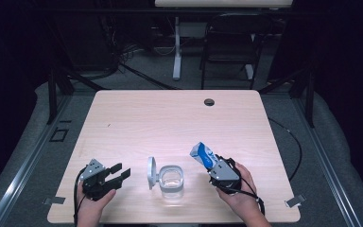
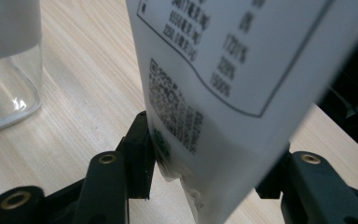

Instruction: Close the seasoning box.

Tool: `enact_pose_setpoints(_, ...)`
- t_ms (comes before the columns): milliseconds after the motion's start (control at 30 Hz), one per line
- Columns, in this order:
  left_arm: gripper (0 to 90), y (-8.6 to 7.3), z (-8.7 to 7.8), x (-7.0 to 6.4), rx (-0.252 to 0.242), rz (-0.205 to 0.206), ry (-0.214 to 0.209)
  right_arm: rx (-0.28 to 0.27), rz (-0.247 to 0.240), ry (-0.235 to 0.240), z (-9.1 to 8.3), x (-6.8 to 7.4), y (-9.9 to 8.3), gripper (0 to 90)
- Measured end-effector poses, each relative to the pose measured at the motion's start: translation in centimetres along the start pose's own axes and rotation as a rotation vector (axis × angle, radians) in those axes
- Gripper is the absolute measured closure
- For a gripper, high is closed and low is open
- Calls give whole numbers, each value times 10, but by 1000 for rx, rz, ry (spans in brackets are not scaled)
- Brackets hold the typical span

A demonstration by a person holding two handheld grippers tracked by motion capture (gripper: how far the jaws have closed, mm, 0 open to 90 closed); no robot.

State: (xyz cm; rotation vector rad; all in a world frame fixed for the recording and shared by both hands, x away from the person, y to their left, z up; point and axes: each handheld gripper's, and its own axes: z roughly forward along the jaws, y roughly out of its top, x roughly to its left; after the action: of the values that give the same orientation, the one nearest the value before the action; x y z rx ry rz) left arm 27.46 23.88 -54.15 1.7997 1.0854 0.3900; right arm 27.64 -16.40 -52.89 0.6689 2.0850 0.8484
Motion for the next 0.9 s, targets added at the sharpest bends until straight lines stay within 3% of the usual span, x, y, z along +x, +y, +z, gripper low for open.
enact_pose_setpoints(167, 533, 0, 0, 0, 2, 3, 2, 4, -44, -15, 1, 3, 1, 503)
enact_pose_setpoints(500, 533, 0, 0, 0, 3, 2, 3, 2, -82, -27, 3, 5, 5, 503)
enact_pose_setpoints(700, 533, 0, -1, 0, 5, 0, 1, -6, -75, 1, 4, 5, 6, 503)
enact_pose_setpoints(900, 533, 0, -1, 1, 4, 1, 1, -2, -108, 12, 2, 6, 8, 502)
